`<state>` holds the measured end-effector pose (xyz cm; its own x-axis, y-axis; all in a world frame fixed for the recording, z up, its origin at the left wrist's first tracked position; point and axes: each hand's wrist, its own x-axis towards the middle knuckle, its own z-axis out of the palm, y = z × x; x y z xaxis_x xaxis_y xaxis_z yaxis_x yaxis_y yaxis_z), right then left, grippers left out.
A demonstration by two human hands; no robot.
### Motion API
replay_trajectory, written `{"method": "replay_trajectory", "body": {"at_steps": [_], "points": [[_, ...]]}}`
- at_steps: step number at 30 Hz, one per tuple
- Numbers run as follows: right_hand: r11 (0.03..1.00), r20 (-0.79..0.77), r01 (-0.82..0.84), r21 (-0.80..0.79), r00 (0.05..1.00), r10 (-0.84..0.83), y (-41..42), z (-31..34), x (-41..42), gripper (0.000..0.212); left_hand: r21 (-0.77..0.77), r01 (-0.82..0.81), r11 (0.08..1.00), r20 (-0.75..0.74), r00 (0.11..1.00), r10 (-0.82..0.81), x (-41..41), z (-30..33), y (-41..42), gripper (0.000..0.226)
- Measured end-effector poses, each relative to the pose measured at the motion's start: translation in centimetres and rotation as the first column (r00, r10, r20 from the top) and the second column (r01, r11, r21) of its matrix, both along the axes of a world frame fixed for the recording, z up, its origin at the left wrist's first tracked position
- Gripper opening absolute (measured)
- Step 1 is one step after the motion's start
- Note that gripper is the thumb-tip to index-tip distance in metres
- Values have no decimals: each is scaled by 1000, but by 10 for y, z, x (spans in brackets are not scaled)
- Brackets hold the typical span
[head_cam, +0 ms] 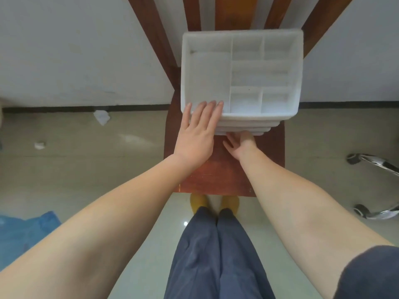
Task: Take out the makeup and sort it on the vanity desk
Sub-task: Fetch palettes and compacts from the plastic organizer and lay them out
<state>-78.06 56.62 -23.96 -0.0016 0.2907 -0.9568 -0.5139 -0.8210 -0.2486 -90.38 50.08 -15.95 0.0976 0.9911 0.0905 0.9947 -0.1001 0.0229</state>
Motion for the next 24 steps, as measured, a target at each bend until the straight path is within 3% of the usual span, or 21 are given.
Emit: {"method": "replay_trajectory", "body": {"at_steps": [6,11,15,19,22,24], "points": [[987,-94,158,-9,983,-158,7,-3,-6,30,23,-2,1000,-31,1000,3,0,-1,1,71],[991,-36,129,-31,991,-131,-11,-10,-2,25,8,9,1000,-33,999,-9,0,-5,2,75],[968,-45,238,-81,969,-242,-47,-17,5,27,2,2,1000,-45,999,-1,-1,-7,3,77],[960,-15,247,-134,968,-251,-90,-18,29,42,-16,3,1000,-51,999,-4,0,-4,1,77],[982,-114,136,-130,982,-151,-103,-10,45,38,-15,4,1000,-65,998,-5,1,-1,2,78],[977,-150,-198,-86,971,183,-99,2,54,38,23,24,999,-30,999,-23,-2,0,-1,78]]}}
